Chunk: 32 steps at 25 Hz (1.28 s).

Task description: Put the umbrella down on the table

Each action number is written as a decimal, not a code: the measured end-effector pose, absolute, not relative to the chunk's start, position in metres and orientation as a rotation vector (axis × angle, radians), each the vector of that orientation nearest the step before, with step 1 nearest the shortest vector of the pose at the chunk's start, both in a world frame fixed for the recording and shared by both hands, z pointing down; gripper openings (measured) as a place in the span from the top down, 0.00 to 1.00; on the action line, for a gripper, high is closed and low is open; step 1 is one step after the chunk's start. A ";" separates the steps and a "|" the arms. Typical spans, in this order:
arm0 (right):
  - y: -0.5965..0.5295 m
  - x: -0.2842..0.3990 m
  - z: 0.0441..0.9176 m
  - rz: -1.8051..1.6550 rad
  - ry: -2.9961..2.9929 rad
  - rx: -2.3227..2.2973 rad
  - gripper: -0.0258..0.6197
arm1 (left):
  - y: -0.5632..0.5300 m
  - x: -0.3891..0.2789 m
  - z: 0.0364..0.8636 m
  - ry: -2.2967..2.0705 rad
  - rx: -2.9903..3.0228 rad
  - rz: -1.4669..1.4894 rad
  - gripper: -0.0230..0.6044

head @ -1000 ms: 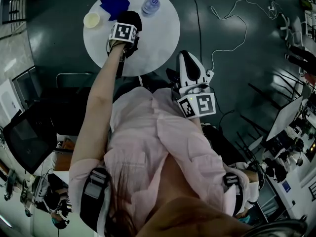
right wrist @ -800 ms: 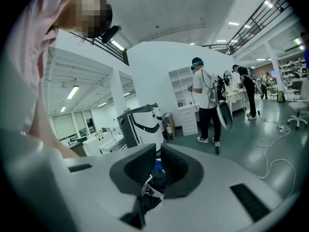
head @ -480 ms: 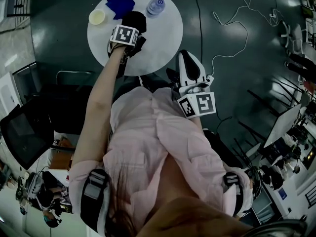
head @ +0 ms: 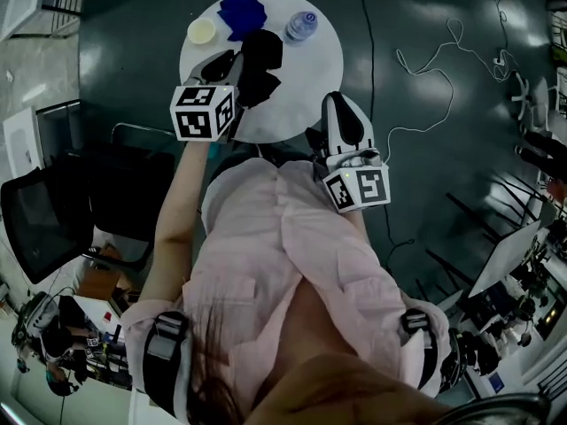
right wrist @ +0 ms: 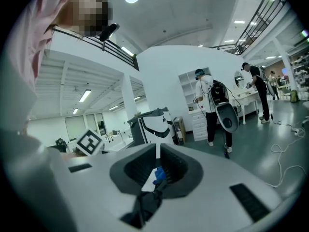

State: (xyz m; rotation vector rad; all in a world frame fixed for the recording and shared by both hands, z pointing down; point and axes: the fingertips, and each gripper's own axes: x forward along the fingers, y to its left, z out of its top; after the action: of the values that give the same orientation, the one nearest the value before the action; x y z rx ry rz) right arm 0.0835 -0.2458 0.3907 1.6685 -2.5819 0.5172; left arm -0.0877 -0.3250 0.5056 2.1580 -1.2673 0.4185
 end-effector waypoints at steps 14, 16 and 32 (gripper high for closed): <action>-0.247 0.056 0.369 0.414 -2.751 1.516 0.91 | -0.207 -0.135 0.345 -1.667 2.408 -0.008 0.93; -0.246 0.054 0.367 0.408 -2.765 1.496 0.91 | -0.199 -0.141 0.350 -1.686 2.363 0.001 0.93; -0.245 0.054 0.369 0.358 -2.761 1.458 0.91 | -0.204 -0.130 0.354 -1.664 2.345 -0.017 0.93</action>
State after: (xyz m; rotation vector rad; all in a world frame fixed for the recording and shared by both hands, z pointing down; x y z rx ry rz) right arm 0.0541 -0.2447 0.3693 1.4578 -2.7614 0.3585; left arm -0.1304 -0.2043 0.3539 2.3452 -1.6641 -0.0169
